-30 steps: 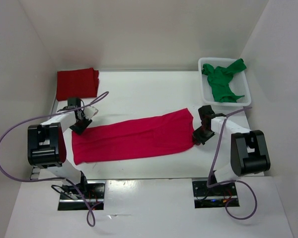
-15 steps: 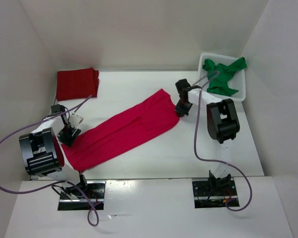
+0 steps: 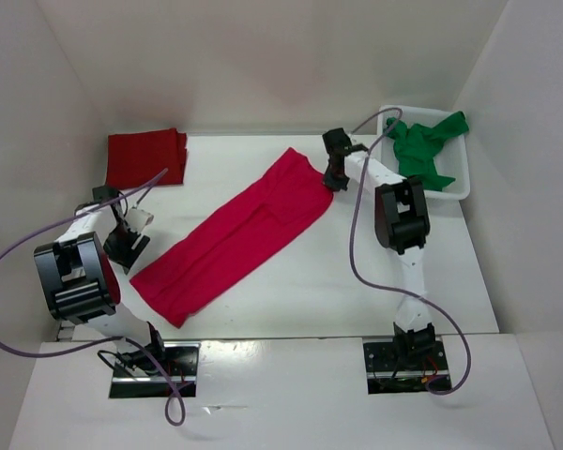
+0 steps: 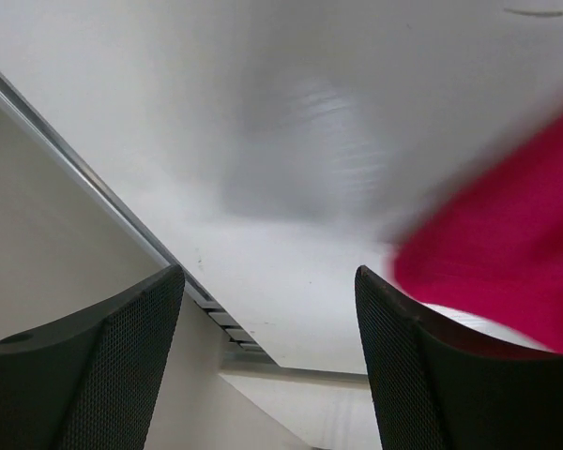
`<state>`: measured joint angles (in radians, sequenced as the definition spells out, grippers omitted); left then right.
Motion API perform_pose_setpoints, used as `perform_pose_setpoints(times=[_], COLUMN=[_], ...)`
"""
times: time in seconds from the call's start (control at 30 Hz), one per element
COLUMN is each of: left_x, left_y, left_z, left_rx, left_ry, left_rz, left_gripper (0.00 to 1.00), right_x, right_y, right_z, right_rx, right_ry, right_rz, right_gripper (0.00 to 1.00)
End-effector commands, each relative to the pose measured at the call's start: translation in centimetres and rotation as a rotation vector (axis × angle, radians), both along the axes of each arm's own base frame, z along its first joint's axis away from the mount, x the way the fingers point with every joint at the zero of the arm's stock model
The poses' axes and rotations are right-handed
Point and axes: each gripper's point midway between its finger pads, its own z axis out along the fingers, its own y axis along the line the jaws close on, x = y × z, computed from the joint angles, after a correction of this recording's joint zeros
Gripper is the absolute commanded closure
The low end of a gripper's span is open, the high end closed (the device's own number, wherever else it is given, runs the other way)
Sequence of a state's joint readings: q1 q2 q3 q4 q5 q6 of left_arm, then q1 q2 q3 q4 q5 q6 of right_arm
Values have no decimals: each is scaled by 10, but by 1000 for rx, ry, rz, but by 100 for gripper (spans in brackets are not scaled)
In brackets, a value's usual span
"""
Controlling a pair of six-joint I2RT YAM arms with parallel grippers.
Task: Fold and stack the t-shirts
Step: Rotate the tshirt 80 degrees
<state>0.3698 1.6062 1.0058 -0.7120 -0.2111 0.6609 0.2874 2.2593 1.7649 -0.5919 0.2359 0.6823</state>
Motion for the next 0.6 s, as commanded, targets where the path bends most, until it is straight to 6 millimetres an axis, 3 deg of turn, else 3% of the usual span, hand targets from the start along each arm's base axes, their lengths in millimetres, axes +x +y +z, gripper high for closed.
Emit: perform_pose_setpoints(times=[0.0,0.1,0.17,0.2,0.23,0.3,0.33,0.37,0.4,0.43,0.47,0.5,0.57], left_x=[0,4,8,10,15,20,25,30,31,32,37,38,40], left_y=[-8,-8,-16,-19,-27,-35,-41,-51,-55,-60,-64,-67,-69], left_z=[1,4,4,6,6,9,11,13,13,12,14,17,26], left_rx=[-26,-13,-13,-14,-14,-16,-27,-42,-42,-53,-59,-60,-64], left_ry=[23,18,18,18,18,12,-4,-11,-11,-16,-28,-40,-81], left_rz=[9,2,-31,-34,-64,-76,-84,-100,-114,-112,-124,-121,-106], left_gripper=[19,19,19,19,19,19,19,19,19,19,19,19,18], right_x=[46,86,110,115,120,127,126,122,117,107,103,90,68], right_y=[-20,-32,-35,-35,-35,-35,-28,-21,-17,-7,-2,0,15], right_z=[-20,-11,8,9,15,35,45,52,82,90,110,156,201], right_rx=[-64,-189,-176,-158,-160,-182,-181,-209,-230,-279,-292,-289,-292], right_ry=[35,9,-82,-96,-121,-164,-178,-179,-209,-201,-226,-273,-323], right_rz=[47,58,44,53,62,102,128,158,171,183,181,180,183], right_gripper=[100,99,95,72,58,37,20,13,6,0,0,0,0])
